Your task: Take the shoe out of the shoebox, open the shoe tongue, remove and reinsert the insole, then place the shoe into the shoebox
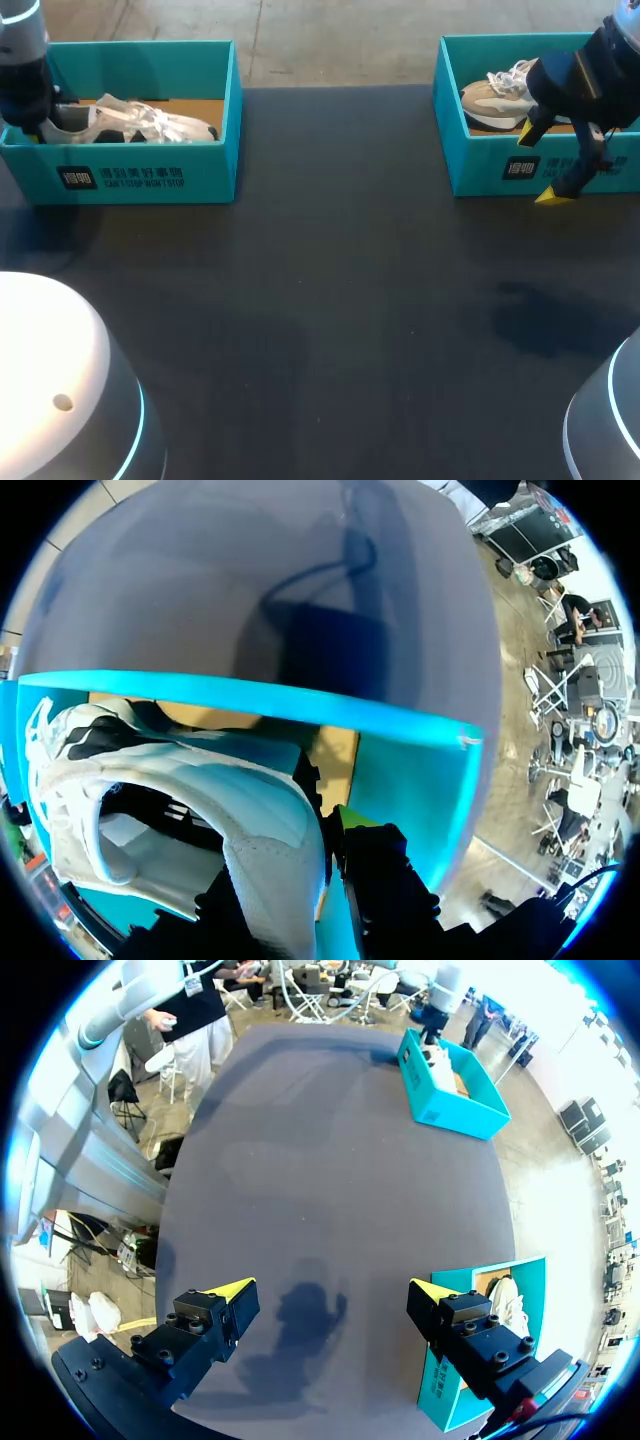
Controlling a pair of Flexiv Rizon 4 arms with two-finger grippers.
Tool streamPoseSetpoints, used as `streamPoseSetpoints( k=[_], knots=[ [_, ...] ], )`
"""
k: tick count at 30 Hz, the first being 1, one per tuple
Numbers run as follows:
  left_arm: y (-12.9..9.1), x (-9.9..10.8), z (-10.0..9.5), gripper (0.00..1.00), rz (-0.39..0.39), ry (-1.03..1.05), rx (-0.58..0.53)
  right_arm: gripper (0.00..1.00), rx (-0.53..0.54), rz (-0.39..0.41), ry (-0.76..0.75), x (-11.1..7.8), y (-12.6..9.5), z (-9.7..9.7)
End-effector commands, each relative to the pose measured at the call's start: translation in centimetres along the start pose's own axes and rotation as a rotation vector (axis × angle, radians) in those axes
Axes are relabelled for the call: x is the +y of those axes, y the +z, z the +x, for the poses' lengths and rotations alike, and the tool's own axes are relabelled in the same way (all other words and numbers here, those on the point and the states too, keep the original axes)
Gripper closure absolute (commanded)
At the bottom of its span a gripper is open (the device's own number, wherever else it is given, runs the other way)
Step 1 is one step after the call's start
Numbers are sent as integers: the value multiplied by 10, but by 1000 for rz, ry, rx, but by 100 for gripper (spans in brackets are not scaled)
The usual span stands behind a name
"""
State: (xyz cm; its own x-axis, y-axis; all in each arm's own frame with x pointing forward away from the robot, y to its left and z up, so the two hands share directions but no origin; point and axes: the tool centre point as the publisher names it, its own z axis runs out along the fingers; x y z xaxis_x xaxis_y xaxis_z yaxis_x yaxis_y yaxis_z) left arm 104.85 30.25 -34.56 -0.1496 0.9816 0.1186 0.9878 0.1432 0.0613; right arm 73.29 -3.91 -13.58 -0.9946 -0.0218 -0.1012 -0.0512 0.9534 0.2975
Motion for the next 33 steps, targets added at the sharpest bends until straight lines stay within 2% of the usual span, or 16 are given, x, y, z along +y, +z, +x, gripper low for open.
streamPoseSetpoints(
  k=[1, 26, 31, 32, 33],
  knots=[
    [13, 1, -6, 100, -3, 0, 7, 0, 3, 3, 1, 1, 1, -2],
    [54, -4, -20, 100, 76, 40, 48, 0, 3, 3, 1, 1, 1, -2],
    [55, -4, -20, 100, 86, 47, 51, 0, 3, 3, 1, 1, 1, -2],
    [53, -5, -20, 79, 86, 49, 51, 0, 3, 3, 1, 1, 1, -2],
    [52, -5, -20, 64, 85, 49, 50, 0, 3, 3, 1, 1, 1, -2]
  ],
)
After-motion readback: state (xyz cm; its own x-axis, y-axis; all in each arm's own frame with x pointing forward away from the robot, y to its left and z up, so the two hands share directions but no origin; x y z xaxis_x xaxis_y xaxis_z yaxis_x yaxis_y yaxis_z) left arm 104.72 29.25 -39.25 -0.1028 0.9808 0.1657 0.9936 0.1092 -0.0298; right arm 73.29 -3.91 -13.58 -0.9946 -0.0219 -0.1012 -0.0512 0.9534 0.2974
